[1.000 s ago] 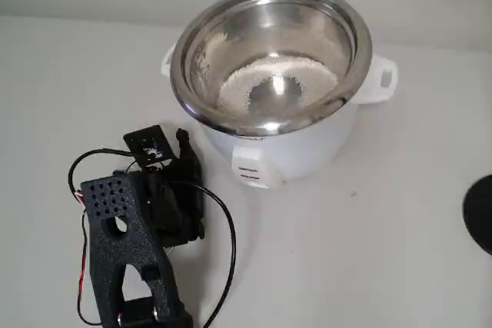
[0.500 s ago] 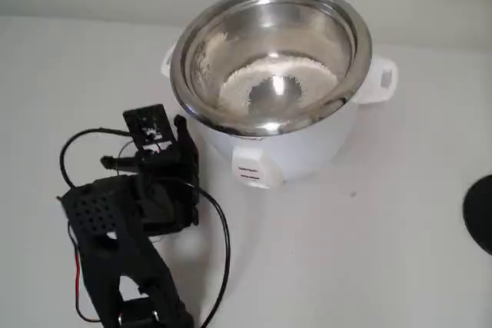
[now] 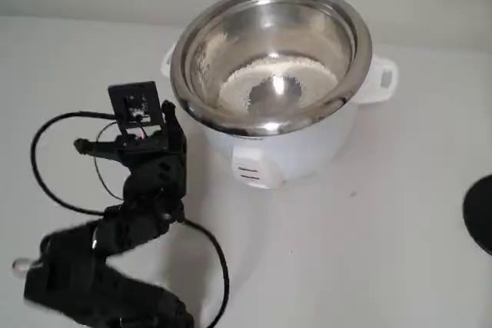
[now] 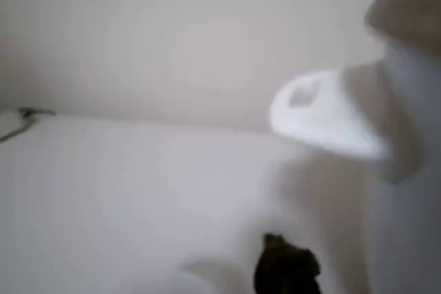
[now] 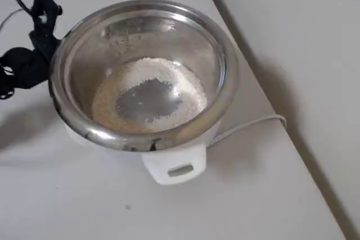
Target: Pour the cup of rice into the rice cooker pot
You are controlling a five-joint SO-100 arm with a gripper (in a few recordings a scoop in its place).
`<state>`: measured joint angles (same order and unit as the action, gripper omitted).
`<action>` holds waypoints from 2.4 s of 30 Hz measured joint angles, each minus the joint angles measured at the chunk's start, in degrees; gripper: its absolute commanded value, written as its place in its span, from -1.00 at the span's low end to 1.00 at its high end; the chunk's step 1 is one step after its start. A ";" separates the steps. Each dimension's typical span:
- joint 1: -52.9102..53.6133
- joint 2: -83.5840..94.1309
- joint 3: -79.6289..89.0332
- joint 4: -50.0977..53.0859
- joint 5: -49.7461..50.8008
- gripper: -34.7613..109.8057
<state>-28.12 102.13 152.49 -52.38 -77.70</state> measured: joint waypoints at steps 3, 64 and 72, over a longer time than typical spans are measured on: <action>0.00 10.37 2.37 8.26 2.11 0.51; 33.49 86.48 -7.12 129.37 71.46 -0.24; 33.49 86.48 -3.96 129.37 72.51 -0.52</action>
<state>5.36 188.61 148.54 76.99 -5.19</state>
